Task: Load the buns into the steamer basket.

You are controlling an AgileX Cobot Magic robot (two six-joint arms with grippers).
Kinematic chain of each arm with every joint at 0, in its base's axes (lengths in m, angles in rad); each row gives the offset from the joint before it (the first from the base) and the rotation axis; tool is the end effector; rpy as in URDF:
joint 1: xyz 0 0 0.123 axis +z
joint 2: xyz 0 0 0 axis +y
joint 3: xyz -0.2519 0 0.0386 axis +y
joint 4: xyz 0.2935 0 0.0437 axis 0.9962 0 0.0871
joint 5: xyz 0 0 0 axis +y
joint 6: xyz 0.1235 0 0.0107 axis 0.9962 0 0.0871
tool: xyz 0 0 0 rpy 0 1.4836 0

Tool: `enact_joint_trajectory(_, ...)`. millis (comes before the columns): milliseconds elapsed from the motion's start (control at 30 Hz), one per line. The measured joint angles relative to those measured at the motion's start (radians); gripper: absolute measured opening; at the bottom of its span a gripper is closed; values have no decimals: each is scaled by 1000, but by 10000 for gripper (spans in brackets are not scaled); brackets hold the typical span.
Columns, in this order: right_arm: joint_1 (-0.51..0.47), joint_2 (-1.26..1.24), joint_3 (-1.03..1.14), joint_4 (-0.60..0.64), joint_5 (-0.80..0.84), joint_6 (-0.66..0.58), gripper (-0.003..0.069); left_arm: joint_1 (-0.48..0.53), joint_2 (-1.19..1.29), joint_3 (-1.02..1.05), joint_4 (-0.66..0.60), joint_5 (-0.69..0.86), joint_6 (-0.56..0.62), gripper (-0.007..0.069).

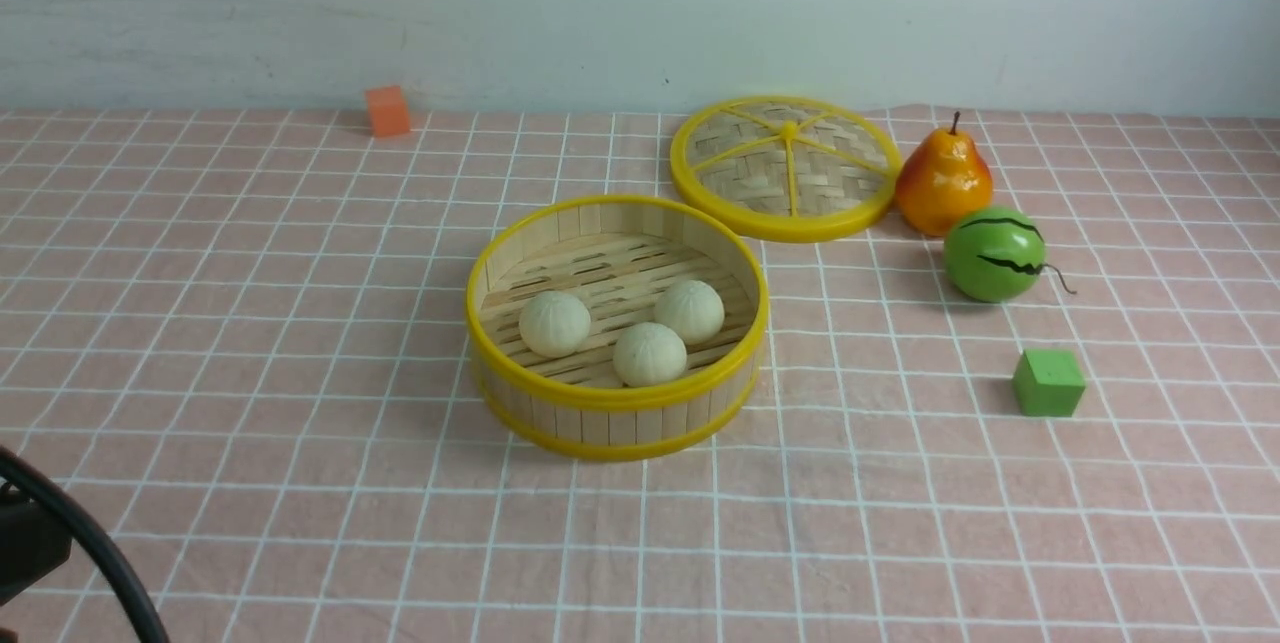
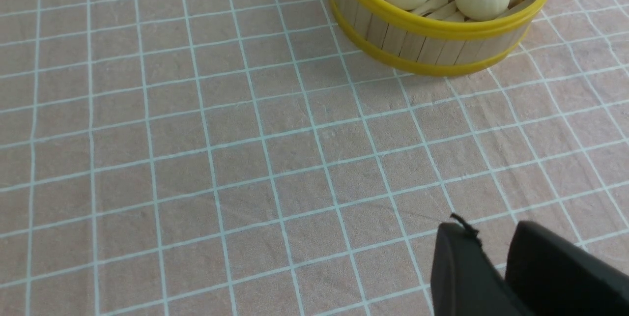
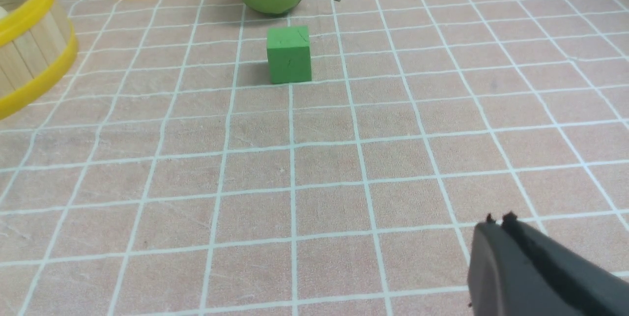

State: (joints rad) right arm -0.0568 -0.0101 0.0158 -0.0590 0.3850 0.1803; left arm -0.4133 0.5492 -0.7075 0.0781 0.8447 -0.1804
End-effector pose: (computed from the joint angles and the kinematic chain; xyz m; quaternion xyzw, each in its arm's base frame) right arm 0.1593 -0.0118 0.1640 0.0799 0.8017 0.0115 0.5923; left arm 0.1773 -0.0699 0.3071 0.1119 0.8766 -0.1002 0.4572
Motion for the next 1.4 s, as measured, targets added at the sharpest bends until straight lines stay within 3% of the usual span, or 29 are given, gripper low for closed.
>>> enact_joint_trajectory(533,0,0,-1,-1,1,0,-2,3,-23,46,4,-34,-1,147)
enact_joint_trajectory(700,0,0,-1,-2,1,-1,1,63,-145,191,-23,-260,-91,147)
enact_joint_trajectory(833,0,0,-1,-2,2,-1,3,178,-302,396,-47,-582,-202,131)
enact_joint_trajectory(933,0,0,-1,-2,2,-1,7,255,-397,554,-53,-787,-232,55)
enact_joint_trajectory(1000,0,0,-1,-2,2,-1,10,289,-446,626,-63,-845,-238,-3)
enact_joint_trajectory(1133,0,0,-1,-2,2,-1,13,342,-537,721,-67,-845,-240,-13)
enact_joint_trajectory(1400,0,0,-1,-3,2,-1,14,380,-559,737,-73,-583,-157,-13)
